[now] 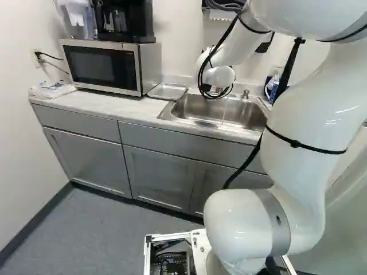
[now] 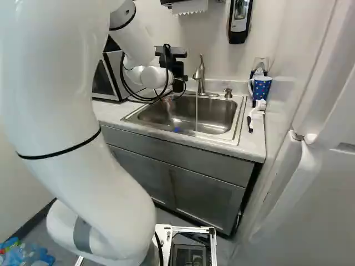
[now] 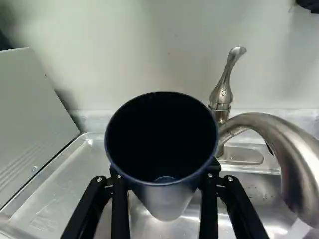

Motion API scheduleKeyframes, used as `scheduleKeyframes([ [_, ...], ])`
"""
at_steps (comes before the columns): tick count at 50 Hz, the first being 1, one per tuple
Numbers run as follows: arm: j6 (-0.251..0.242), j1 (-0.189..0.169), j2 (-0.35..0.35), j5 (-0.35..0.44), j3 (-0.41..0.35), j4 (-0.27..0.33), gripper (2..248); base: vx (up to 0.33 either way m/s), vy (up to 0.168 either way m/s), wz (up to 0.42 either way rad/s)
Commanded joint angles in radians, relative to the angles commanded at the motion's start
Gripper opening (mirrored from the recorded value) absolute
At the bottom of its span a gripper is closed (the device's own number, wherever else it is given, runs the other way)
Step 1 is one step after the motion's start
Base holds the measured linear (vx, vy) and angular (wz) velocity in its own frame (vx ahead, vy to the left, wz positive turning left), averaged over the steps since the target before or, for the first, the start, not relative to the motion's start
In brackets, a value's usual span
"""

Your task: Rinse the cup and place it in the tray

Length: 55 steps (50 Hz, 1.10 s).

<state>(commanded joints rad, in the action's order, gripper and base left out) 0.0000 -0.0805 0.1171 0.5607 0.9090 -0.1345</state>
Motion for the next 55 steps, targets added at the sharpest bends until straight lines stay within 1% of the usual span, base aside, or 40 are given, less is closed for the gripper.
scheduleKeyframes([
  [20,0.0,0.0,0.002,-0.028,-0.001,0.0,124,0.0,0.0,0.0],
  [47,0.0,0.0,0.042,-0.028,-0.015,0.0,124,0.0,0.0,0.0],
  [55,0.0,-0.001,0.04,-0.028,-0.033,0.0,124,0.0,0.0,0.0],
])
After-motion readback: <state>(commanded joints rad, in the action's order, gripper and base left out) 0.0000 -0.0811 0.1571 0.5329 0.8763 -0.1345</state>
